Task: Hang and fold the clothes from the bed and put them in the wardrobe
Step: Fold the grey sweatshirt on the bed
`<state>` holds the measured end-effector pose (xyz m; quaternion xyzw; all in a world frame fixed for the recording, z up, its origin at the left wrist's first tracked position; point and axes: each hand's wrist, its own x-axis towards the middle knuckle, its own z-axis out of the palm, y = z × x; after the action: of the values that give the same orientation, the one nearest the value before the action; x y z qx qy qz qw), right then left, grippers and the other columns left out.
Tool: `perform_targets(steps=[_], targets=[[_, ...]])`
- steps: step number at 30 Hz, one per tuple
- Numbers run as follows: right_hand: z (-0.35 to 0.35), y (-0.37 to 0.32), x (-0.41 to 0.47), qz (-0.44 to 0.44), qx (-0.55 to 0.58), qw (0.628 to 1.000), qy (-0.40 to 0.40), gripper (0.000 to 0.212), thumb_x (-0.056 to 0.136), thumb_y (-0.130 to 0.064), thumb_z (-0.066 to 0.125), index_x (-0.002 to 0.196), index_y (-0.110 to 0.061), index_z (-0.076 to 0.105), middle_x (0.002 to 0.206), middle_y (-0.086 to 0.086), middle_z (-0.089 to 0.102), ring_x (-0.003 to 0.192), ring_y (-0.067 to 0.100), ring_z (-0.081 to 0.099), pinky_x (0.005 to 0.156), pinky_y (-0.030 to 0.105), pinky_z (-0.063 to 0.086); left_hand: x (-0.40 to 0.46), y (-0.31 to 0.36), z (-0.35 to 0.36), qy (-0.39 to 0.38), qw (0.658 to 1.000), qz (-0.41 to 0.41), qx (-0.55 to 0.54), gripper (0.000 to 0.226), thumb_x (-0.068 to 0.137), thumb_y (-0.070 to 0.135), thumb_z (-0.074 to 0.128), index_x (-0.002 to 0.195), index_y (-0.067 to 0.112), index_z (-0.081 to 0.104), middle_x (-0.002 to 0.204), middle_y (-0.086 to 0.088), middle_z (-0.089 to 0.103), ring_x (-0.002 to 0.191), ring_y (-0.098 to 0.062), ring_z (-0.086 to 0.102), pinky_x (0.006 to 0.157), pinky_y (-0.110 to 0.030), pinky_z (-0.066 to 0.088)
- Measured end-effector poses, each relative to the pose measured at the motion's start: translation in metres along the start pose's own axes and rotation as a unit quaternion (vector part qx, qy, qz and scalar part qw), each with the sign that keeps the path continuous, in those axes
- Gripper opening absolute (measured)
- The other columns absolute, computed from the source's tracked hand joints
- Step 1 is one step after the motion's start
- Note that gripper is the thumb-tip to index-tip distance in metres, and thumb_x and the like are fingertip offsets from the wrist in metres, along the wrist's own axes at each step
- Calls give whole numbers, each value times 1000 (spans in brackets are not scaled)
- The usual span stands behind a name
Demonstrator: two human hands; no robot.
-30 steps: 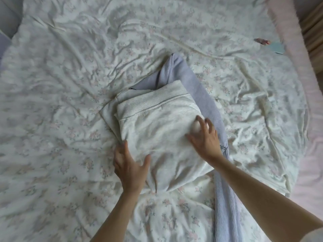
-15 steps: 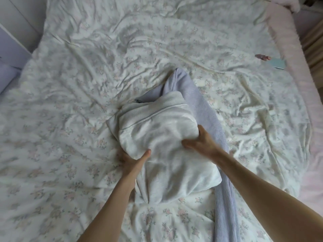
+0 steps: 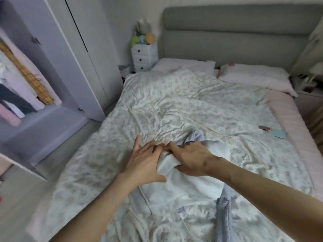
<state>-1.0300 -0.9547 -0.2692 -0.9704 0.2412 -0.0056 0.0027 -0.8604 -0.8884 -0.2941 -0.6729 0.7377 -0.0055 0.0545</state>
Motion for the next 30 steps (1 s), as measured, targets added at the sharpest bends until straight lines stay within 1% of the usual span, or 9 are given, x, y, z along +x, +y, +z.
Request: perform_targets(steps=[3, 6, 9, 12, 15, 18, 25, 28, 30], targets=[[-34, -18, -16, -34, -28, 998, 55, 54, 88, -33, 53, 132, -17, 26, 108, 7, 65, 97, 29, 60, 75, 29, 31, -34, 15, -35, 57, 990, -75, -103, 68, 71, 56, 65, 127, 27, 41, 121, 5, 61, 114, -19, 56, 93, -31, 39], [-43, -28, -30, -54, -46, 979, 191, 79, 77, -36, 69, 139, -19, 22, 104, 1, 66, 105, 22, 58, 109, 39, 21, -70, 27, -58, 105, 970, -161, -147, 60, 69, 53, 67, 118, 27, 46, 110, 8, 65, 103, -20, 61, 77, -30, 44], [-44, -39, -43, -17, 17, 948, 317, 86, 73, -35, 74, 143, -21, 26, 125, 1, 57, 126, 22, 42, 112, 56, 9, -104, 23, -75, 139, 930, -263, -217, 56, 65, 51, 73, 109, 24, 50, 103, 6, 65, 97, -23, 61, 76, -30, 47], [-39, -56, -51, 94, 174, 905, 376, 86, 81, -40, 69, 148, -27, 18, 152, 7, 27, 142, 26, 17, 113, 54, 11, -147, 9, -92, 181, 849, -354, -348, 58, 55, 50, 76, 103, 23, 56, 98, 8, 65, 93, -21, 62, 80, -35, 51], [-36, -90, -45, 169, 497, 787, 324, 99, 74, -38, 74, 149, -22, 11, 154, 2, 17, 143, 20, 15, 115, 38, 19, -193, -10, -117, 256, 764, -383, -452, 69, 43, 47, 75, 107, 27, 60, 101, 9, 66, 96, -19, 63, 84, -39, 54], [-41, -137, -24, 129, 683, 681, 230, 102, 73, -34, 73, 149, -29, 5, 143, -16, 24, 134, 8, 29, 108, 32, 33, -242, -34, -142, 303, 723, -386, -486, 74, 38, 48, 81, 108, 30, 62, 102, 10, 69, 95, -17, 66, 83, -40, 55], [-100, -257, 62, -8, 831, 542, 122, 93, 71, -41, 80, 144, -40, 23, 142, -3, 46, 122, 21, 53, 99, 46, 46, -386, -107, -189, 420, 609, -322, -591, 42, 60, 3, 84, 93, 21, 65, 78, 8, 74, 71, -7, 70, 54, -19, 53], [-117, -339, 105, -23, 869, 491, 54, 103, 68, -50, 75, 148, -39, 11, 144, -5, 38, 128, 24, 46, 102, 47, 42, -469, -155, -188, 441, 557, -310, -631, 68, 44, 19, 85, 109, 14, 65, 99, -5, 73, 88, -22, 71, 68, -32, 56], [-124, -391, 135, -58, 875, 480, 2, 99, 66, -68, 70, 147, -31, 26, 144, 0, 44, 128, 26, 47, 105, 50, 39, -514, -184, -185, 447, 528, -314, -650, 80, 40, 22, 84, 116, 11, 63, 110, -13, 70, 97, -30, 68, 83, -43, 53]])
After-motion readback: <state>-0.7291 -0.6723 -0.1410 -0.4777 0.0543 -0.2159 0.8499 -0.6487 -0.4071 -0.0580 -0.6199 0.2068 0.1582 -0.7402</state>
